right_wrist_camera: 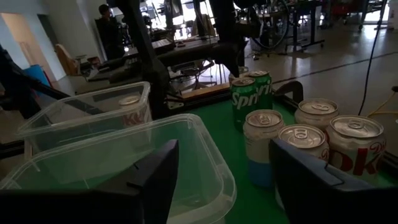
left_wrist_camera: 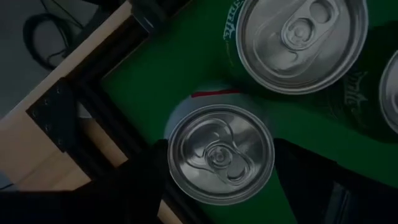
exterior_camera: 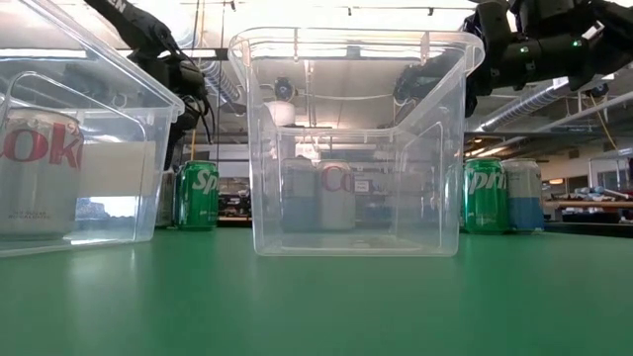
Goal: Sort soda cans
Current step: Put the silver soda can into the bottom left transparent bin
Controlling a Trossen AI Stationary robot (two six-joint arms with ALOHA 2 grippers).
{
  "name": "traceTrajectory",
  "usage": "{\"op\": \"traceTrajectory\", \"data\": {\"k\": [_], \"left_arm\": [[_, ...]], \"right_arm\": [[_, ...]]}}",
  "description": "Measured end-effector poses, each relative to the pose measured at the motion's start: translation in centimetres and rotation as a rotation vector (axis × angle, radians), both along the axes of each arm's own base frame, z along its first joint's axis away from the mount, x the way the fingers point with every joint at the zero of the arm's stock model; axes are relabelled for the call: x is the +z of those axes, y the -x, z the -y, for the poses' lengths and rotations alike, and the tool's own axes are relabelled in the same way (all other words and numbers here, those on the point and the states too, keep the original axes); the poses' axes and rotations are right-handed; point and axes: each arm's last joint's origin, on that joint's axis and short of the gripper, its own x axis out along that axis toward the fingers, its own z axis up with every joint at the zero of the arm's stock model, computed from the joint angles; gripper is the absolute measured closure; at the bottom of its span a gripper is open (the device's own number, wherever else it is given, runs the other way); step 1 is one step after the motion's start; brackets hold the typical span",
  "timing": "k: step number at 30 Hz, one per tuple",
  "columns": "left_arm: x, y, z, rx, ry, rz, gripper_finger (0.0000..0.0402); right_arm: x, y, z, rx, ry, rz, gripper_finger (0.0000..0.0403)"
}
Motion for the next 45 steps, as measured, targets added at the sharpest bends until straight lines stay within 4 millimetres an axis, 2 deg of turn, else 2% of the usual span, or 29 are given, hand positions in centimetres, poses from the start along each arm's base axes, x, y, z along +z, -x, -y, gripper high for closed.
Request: {"op": "traceTrajectory", "data": {"k": [11, 18, 29, 45], "left_arm": [[-0.1, -0.1, -0.2, 0.002, -0.018, 0.008, 0.0119], [-0.1, -0.1, -0.2, 0.073, -0.025, 0.017, 0.0116], [-0.3, 0.0, -0.1, 0.075, 0.003, 0.004, 0.0091], [-1.1, -0.4, -0.7, 0.046, 0.017, -0.009, 0.0088]], "right_arm": [[0.0, 0.0, 0.0, 0.000, 0.003, -0.001, 0.0126], [0.0, 0.0, 0.0, 0.000, 0.004, -0.001, 0.0112], [0.0, 0.0, 0.0, 0.001, 0.007, -0.003, 0.0109], [0.0, 0.0, 0.0, 0.001, 0.006, -0.003, 0.0104]]}}
